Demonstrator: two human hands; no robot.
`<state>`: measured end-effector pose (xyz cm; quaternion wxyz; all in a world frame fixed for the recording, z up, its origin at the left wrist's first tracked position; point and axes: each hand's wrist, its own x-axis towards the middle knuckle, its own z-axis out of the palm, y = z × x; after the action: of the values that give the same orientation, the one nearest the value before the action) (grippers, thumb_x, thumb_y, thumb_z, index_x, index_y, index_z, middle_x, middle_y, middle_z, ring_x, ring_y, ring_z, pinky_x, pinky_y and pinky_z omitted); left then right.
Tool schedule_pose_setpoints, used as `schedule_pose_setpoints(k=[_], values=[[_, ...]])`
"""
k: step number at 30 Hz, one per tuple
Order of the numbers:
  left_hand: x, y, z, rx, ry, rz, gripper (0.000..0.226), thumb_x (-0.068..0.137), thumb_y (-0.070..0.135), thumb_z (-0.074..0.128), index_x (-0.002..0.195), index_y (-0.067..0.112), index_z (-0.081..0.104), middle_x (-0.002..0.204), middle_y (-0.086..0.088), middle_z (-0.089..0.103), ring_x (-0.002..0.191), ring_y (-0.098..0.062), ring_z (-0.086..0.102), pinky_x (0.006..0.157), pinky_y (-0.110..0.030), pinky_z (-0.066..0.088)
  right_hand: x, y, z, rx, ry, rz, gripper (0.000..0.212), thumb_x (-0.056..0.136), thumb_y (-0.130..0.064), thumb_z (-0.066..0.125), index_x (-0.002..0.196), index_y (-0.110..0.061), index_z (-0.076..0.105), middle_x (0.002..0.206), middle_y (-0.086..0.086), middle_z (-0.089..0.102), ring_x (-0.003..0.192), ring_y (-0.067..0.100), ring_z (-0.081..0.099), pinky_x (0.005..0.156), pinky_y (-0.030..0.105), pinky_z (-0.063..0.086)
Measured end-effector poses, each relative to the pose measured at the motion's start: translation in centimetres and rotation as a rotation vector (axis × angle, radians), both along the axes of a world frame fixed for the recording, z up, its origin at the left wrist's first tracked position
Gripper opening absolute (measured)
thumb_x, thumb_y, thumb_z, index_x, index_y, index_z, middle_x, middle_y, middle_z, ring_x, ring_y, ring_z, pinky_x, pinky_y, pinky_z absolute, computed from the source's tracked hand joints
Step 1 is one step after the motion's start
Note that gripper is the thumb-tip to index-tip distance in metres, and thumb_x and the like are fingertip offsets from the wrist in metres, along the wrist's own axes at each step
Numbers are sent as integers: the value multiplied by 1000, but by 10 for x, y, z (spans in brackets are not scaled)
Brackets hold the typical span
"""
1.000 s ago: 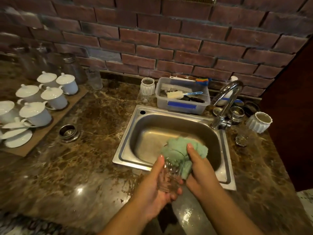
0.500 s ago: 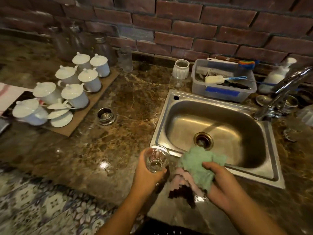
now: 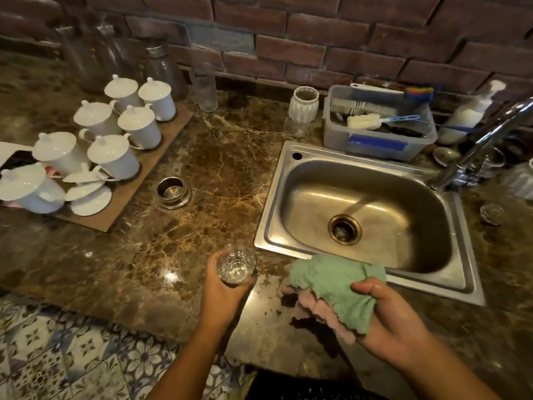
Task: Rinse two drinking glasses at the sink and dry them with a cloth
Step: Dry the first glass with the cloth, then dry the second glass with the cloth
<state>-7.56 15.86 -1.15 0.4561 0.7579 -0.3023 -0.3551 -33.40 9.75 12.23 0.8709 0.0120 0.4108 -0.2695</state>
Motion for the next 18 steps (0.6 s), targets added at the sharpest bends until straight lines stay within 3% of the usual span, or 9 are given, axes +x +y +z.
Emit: schedule_pose_setpoints(k=[3,5,7,8,10,12,14,16,18], values=[[-5,6,4,-4,-34,21,81,71,8,89,135,31,44,127,20,52,111,8,52,95,-8,35,-17,1,-4,-10,-9,3,52,88,-7,37,137,6,50,137,35,55,130,47,49,117,54,27],[-15,15,2,11,-54,67,86,75,-8,81,145,18,38,133,4,51,121,-12,49,99,-25,37,-41,-2,-6,-48,-5,-24,53,88,-6,39,138,6,49,137,34,55,128,48,52,117,55,28],[-31,25,1,34,-91,145,68,77,-12,77,136,6,48,130,-19,60,121,-28,57,100,-28,39,-73,-10,-5,-80,-39,-103,55,86,-5,43,139,4,49,139,33,54,125,48,56,108,57,42],[-45,28,4,49,-94,181,53,75,-4,78,124,-1,57,118,-25,65,115,-27,64,96,-18,40,-93,-15,-5,-88,-69,-147,56,84,-4,45,139,3,49,139,33,54,121,48,59,100,57,50],[-81,21,7,73,-26,204,51,65,7,73,109,-15,61,83,-10,63,82,13,65,75,4,39,-140,-25,-8,-95,-80,-219,60,80,-3,49,140,2,49,137,33,56,114,48,63,90,58,55],[-126,1,9,84,11,249,45,74,-11,77,112,-13,54,73,-3,52,52,18,55,61,4,42,-190,-34,-12,-82,-47,-257,61,80,-6,48,140,2,48,136,33,57,117,48,61,96,58,49],[-182,-31,21,61,-49,189,49,79,-21,70,123,-11,50,90,-14,59,63,4,63,63,-2,48,-240,-41,-17,-59,-8,-313,60,83,-8,45,142,3,46,138,33,55,126,47,54,100,57,42],[-241,-70,35,3,-50,52,51,83,-11,72,127,4,52,105,-13,63,89,-17,64,80,-18,52,-287,-49,-22,-45,27,-383,59,84,-8,44,142,1,46,139,32,55,130,45,50,103,57,39],[-297,-113,49,-50,-84,-119,49,85,3,76,124,21,53,110,3,64,100,-12,63,87,-25,48,-332,-54,-26,-54,41,-432,55,85,-8,44,139,0,49,135,31,58,128,45,52,105,57,39]])
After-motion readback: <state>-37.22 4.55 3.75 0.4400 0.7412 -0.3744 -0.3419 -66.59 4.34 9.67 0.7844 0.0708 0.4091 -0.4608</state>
